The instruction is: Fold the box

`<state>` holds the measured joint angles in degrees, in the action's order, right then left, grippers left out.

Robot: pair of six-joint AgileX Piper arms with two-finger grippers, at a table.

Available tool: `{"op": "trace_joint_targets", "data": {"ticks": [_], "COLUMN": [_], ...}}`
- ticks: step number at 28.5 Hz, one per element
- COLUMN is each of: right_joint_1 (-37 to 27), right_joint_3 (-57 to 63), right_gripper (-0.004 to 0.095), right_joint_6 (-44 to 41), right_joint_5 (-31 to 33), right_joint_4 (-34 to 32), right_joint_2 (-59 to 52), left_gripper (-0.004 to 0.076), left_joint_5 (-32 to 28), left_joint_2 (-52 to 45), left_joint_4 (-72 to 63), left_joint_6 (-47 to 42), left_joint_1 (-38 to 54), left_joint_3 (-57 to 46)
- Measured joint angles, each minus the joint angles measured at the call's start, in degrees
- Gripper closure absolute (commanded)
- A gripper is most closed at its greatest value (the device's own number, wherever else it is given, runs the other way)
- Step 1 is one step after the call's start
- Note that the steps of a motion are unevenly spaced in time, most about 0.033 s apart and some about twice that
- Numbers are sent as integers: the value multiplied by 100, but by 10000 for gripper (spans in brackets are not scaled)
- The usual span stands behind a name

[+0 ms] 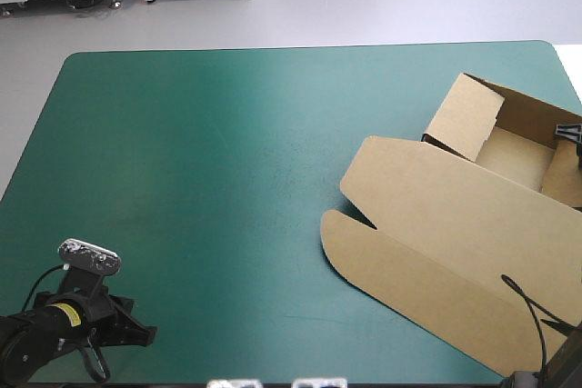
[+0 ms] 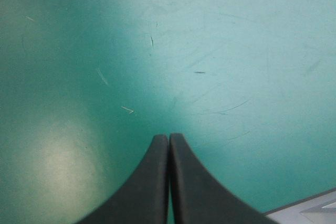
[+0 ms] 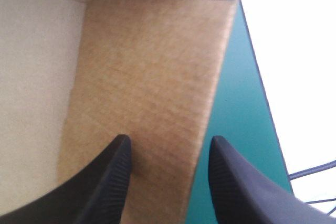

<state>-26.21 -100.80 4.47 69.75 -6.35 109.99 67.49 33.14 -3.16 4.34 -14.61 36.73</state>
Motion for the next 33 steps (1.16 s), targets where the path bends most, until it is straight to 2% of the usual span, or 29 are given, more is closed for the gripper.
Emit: {"op": "trace_joint_targets", "data": {"ticks": [8, 17, 19, 23, 25, 27, 33], "right_joint_1": [0, 0, 0, 13, 156, 374, 1306], "right_joint_3": [-885, -1278, -1278, -1260, -1175, -1043, 2], "right_gripper": [490, 500, 588, 915, 908, 908, 908], "right_joint_6": [-17, 186, -60, -194, -28, 127, 389], "right_joint_5": [111, 151, 179, 185, 179, 179, 189], "right_joint_4": [635, 667, 807, 1745, 2188, 2321, 2010], "right_joint_2": [0, -571, -796, -1304, -1681, -2052, -3699], "left_gripper": [732, 732, 732, 732, 733, 733, 733], "left_joint_5": [2, 2, 2, -33, -116, -176, -236], "left_joint_2": [0, 0, 0, 0, 0, 0, -14], "left_joint_4": [0, 21, 22, 22, 22, 22, 22], "left_joint_6": [0, 0, 0, 0, 0, 0, 0], "left_joint_1": [0, 0, 0, 0, 0, 0, 0], "left_joint_3": [0, 0, -1, -1, -1, -1, -1]}}
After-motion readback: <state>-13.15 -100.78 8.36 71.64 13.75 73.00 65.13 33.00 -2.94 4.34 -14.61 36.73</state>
